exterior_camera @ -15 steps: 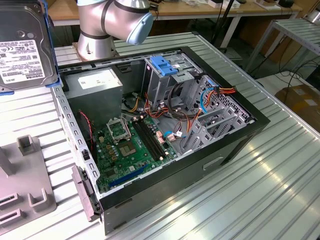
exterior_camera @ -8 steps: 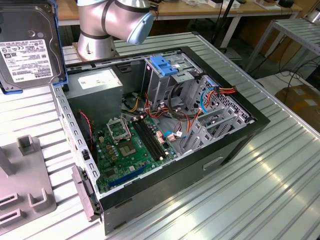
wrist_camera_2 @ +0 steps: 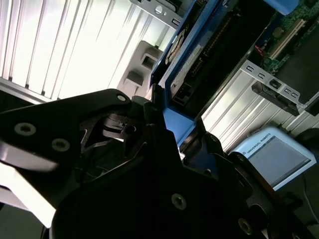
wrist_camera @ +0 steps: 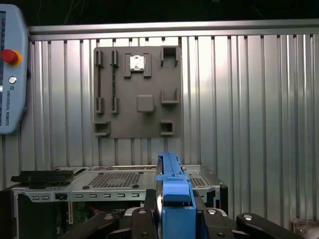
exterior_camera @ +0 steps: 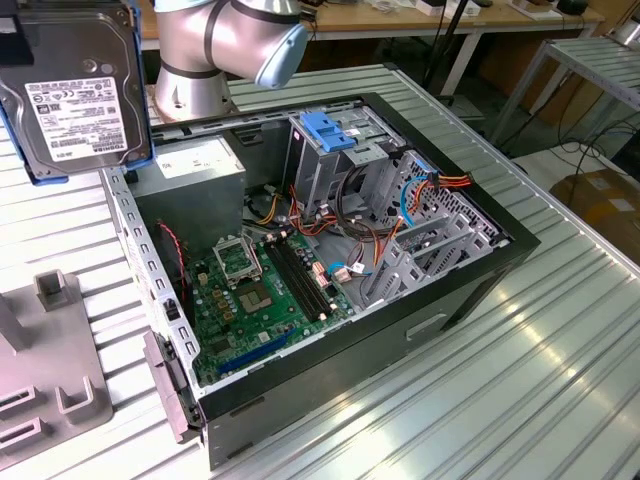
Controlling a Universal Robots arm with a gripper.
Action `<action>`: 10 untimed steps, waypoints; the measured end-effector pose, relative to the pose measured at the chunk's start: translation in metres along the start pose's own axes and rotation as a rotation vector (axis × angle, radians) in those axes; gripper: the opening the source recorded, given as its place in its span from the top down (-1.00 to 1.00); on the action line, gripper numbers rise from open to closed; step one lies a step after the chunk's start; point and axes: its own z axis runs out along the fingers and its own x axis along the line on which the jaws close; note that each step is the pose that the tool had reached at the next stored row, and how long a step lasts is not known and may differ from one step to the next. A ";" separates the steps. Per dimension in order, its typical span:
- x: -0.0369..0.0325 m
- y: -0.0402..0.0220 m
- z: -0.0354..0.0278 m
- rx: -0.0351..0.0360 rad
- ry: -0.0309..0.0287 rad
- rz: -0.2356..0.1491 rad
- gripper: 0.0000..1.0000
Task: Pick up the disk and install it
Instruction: 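Pick up the disk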
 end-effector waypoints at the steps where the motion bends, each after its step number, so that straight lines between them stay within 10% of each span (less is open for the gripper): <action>1: 0.0000 -0.0020 0.0001 0.0001 0.0003 0.000 0.27; 10: -0.0005 -0.0222 0.0008 0.0001 0.0029 0.000 0.27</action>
